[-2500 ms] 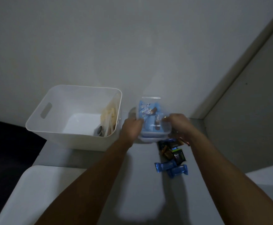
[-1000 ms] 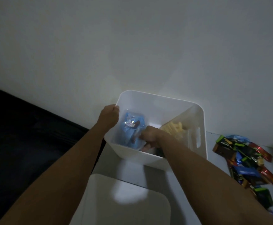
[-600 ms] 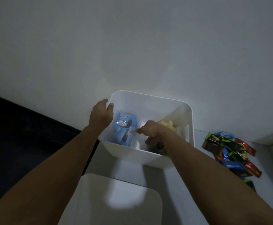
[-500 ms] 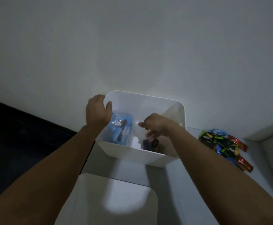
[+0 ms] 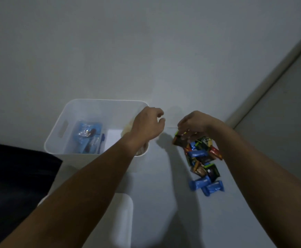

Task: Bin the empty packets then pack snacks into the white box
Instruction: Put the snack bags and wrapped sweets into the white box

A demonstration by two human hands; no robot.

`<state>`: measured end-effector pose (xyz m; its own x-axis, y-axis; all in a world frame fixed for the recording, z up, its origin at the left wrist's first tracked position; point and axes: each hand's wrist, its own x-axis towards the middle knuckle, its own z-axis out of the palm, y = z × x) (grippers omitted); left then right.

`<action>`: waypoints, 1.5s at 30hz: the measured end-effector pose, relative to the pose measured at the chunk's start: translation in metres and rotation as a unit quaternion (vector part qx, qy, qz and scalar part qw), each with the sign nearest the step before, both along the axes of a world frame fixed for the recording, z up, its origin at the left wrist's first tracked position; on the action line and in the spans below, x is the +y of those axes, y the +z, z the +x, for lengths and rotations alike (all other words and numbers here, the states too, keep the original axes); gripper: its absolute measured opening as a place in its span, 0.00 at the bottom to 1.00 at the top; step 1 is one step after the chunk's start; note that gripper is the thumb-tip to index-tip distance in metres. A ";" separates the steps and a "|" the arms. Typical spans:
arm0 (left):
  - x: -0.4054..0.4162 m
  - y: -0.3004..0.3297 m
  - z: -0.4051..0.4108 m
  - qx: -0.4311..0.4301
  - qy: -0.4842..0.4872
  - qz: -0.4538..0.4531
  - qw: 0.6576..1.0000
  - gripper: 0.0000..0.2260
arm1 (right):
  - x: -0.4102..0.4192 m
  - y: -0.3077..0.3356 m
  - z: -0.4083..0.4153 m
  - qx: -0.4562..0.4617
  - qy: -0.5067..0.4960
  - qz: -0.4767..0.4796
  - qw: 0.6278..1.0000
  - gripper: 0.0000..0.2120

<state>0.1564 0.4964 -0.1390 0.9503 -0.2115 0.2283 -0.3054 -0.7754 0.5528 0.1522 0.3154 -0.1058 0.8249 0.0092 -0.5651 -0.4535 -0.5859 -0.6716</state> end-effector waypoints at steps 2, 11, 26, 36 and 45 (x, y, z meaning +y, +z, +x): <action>-0.029 -0.008 -0.008 0.015 -0.030 0.006 0.999 0.14 | -0.029 -0.016 -0.012 -0.013 -0.002 -0.026 1.000 0.10; -0.130 -0.127 -0.066 0.201 -0.148 0.125 0.960 0.36 | -0.134 -0.141 -0.085 -0.033 0.116 -0.239 0.964 0.51; -0.161 -0.198 -0.057 0.162 -0.101 0.238 0.952 0.40 | -0.178 -0.209 -0.053 -0.131 0.294 -0.298 0.899 0.56; -0.169 -0.191 -0.049 0.153 -0.058 0.227 0.960 0.48 | -0.182 -0.204 -0.049 -0.190 0.304 -0.283 0.889 0.49; -0.170 -0.197 -0.053 0.182 -0.081 0.152 0.968 0.23 | -0.177 -0.201 -0.047 -0.168 0.314 -0.243 0.902 0.27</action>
